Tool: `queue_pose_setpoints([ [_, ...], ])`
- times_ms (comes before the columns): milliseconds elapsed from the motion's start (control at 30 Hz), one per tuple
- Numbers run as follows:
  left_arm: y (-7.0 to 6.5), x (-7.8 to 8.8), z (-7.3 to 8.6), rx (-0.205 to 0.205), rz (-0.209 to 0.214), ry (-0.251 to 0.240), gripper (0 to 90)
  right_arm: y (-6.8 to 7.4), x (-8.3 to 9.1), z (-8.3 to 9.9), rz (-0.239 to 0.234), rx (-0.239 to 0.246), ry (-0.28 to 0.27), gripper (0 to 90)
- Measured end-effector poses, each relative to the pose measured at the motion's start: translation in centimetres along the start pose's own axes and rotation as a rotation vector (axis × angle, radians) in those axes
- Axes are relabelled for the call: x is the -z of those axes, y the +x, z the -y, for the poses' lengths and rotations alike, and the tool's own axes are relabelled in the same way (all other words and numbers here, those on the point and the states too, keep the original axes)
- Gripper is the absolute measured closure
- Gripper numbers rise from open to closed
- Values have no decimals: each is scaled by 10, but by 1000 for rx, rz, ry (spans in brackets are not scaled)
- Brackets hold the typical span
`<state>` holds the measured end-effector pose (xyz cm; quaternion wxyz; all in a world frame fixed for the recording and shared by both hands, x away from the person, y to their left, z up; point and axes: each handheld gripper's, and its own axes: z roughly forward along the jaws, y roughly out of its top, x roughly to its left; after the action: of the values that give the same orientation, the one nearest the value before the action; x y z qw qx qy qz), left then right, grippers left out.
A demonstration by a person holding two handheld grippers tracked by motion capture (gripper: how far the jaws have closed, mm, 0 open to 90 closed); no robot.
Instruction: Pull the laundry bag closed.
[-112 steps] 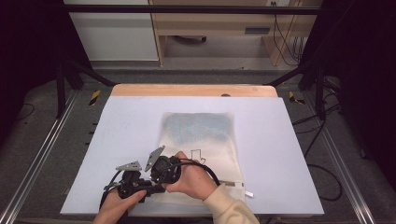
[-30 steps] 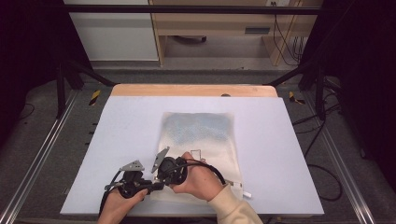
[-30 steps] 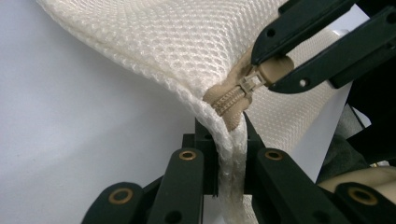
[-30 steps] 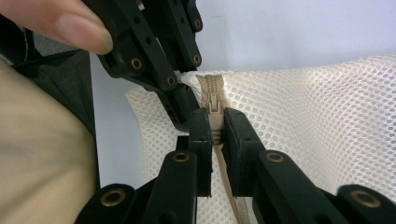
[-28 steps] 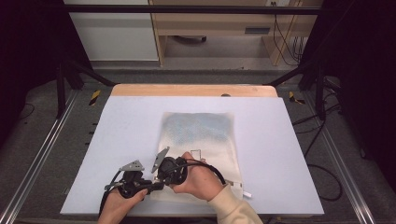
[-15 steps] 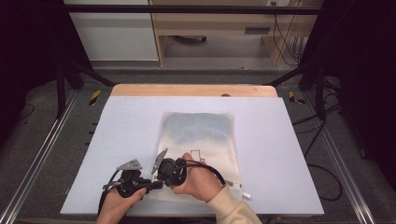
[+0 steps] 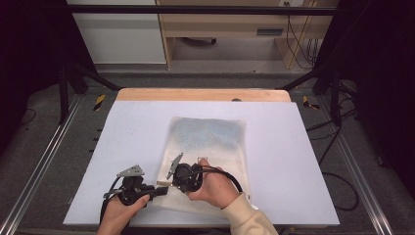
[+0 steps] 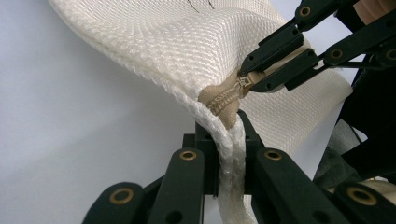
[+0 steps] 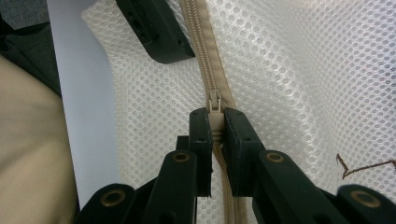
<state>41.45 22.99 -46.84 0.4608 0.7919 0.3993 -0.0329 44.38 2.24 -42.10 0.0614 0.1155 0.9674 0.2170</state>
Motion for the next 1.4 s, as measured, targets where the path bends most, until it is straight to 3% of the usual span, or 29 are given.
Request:
queue_pose_setpoints([
  [800, -3, -10, 4, -2, 39, 25, 838, -2, 4, 12, -24, 0, -26, 821],
  [1400, -6, -12, 5, -13, 35, 36, 833, -2, 4, 16, -34, 5, -19, 821],
])
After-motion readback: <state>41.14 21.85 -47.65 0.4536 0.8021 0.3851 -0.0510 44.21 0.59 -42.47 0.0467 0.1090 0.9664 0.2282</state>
